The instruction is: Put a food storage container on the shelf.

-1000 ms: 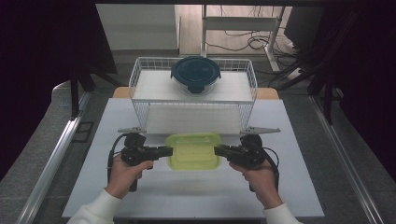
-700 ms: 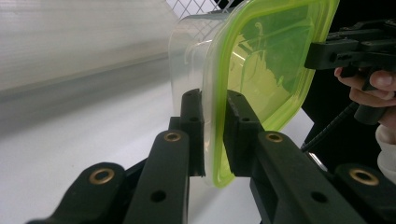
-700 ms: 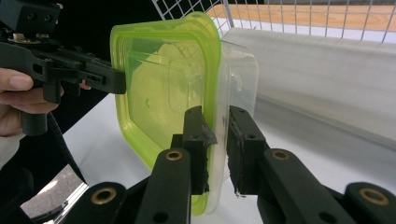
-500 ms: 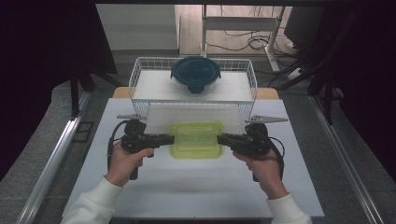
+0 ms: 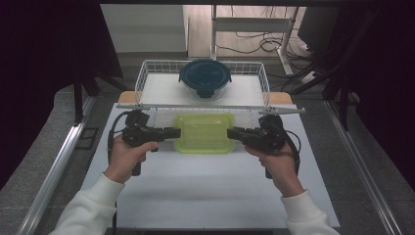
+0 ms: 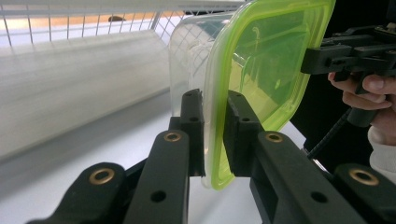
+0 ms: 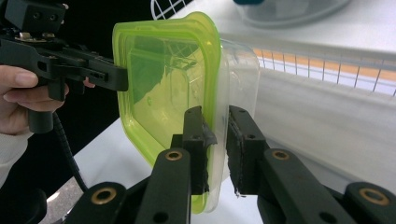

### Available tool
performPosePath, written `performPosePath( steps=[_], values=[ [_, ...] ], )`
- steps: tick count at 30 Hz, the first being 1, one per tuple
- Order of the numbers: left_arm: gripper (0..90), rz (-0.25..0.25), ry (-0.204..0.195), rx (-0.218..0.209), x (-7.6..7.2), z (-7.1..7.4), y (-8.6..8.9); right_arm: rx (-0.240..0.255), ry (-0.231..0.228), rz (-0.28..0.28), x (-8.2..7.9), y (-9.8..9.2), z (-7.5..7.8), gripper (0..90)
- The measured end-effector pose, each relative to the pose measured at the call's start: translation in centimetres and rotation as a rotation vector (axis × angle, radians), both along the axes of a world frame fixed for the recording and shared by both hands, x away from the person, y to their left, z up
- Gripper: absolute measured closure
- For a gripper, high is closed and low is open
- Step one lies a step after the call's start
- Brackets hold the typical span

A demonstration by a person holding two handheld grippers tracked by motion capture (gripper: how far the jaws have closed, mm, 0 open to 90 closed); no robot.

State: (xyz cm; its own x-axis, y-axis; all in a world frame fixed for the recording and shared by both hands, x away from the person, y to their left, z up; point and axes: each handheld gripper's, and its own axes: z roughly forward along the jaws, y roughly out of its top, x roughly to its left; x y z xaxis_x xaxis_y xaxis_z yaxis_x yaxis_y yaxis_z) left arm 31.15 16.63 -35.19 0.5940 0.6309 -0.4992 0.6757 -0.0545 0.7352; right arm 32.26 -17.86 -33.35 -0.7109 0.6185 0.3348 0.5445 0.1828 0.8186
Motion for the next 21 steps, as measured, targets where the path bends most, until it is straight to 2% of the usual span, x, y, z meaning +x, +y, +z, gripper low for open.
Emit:
performPosePath(
  steps=[2, 7, 11, 17, 21],
  values=[
    [80.1, 0.003, -0.004, -0.010, 0.3, 0.8, 0.1, 0.008, -0.006, 0.002, 0.3, 0.0, 0.9, 77.3],
    [80.1, 0.002, -0.014, -0.005, 0.9, 2.1, 0.1, 0.005, -0.016, 0.000, 0.8, 0.1, 2.2, 77.5],
    [80.1, 0.003, -0.028, 0.006, 1.9, 3.7, 0.1, 0.007, -0.023, -0.002, 1.8, 0.1, 3.5, 77.6],
    [80.1, -0.002, -0.049, 0.009, 3.0, 5.0, 0.2, 0.026, -0.037, 0.001, 2.8, 0.1, 4.8, 77.6],
    [80.1, 0.002, -0.051, 0.012, 3.7, 5.7, 0.2, 0.020, -0.042, -0.004, 3.6, 0.1, 5.5, 77.9]
  ],
)
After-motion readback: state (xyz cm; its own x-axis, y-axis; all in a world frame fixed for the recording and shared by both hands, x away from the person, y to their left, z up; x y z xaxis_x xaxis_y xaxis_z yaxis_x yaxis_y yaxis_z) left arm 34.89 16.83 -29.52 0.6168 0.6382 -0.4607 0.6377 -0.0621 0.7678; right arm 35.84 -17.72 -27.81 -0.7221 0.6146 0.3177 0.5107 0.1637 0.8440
